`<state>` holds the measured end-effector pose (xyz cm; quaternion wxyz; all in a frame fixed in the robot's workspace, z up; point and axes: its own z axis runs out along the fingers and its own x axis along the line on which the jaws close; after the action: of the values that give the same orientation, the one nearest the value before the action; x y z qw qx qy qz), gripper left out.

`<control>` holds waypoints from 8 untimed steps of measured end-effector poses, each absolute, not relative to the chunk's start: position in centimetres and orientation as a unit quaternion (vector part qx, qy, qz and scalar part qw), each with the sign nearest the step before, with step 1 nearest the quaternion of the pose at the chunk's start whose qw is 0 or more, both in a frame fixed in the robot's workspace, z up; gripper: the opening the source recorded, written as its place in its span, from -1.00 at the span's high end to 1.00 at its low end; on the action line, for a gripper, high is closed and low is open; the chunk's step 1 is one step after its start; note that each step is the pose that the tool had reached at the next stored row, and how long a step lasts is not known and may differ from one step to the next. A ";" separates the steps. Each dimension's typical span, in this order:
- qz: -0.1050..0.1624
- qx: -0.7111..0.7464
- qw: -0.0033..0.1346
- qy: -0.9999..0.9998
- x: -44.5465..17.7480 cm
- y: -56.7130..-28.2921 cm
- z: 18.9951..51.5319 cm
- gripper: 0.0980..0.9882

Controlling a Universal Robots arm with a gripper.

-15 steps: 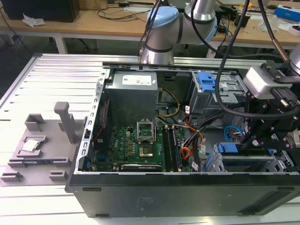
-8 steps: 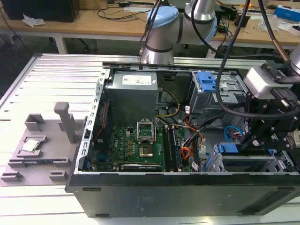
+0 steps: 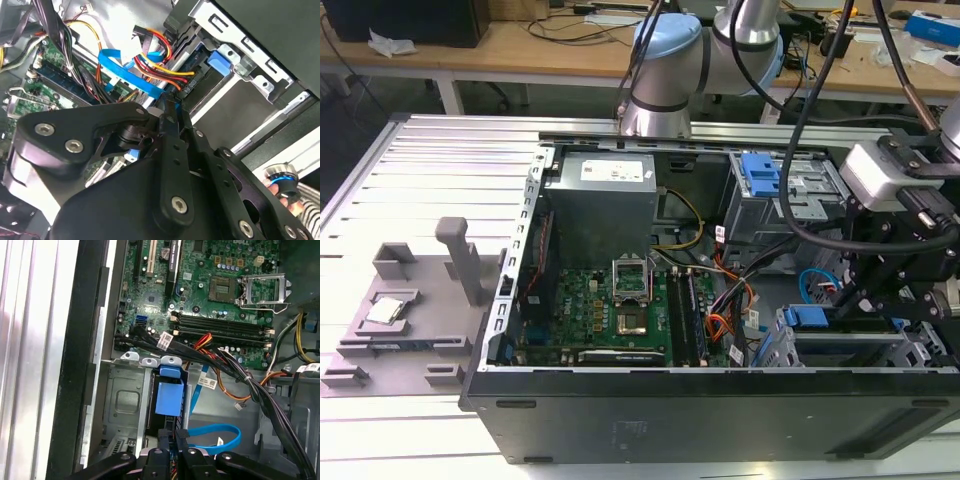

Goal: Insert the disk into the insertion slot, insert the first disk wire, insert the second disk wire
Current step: 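Insert the second disk wire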

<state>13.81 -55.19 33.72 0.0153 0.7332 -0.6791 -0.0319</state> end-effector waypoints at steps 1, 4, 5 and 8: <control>-0.032 0.730 0.015 -0.683 13.8 -55.2 33.7 0.85; -0.032 0.729 0.015 -0.684 13.8 -55.2 33.7 0.85; -0.032 0.729 0.015 -0.684 13.8 -55.2 33.7 0.85; -0.032 0.728 0.015 -0.685 13.8 -55.2 33.7 0.68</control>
<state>13.81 -55.20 33.75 0.0151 0.7282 -0.6845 -0.0319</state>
